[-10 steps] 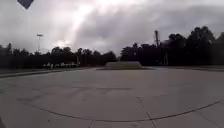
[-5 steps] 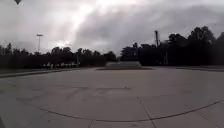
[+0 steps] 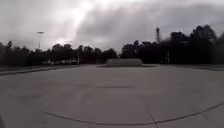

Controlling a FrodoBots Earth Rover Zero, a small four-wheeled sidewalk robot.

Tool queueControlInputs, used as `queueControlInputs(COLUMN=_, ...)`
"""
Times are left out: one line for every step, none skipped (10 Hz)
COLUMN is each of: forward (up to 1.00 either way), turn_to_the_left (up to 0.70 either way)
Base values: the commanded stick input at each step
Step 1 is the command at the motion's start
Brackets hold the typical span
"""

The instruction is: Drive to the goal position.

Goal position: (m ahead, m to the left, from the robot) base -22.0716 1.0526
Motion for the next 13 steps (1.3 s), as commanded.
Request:
queueControlInputs(forward=0.00, turn_to_the_left=0.00)
queueControlInputs(forward=-0.01, turn_to_the_left=0.00)
queueControlInputs(forward=-0.03, turn_to_the_left=0.00)
queueControlInputs(forward=-0.04, turn_to_the_left=0.00)
queueControlInputs(forward=-0.50, turn_to_the_left=0.00)
queueControlInputs(forward=-0.69, turn_to_the_left=0.00)
queueControlInputs(forward=-0.70, turn_to_the_left=0.00)
queueControlInputs(forward=-0.70, turn_to_the_left=0.00)
queueControlInputs(forward=-0.70, turn_to_the_left=0.00)
queueControlInputs(forward=-0.70, turn_to_the_left=0.00)
queueControlInputs(forward=-0.62, turn_to_the_left=0.00)
queueControlInputs(forward=-0.30, turn_to_the_left=0.00)
queueControlInputs(forward=0.02, turn_to_the_left=0.00)
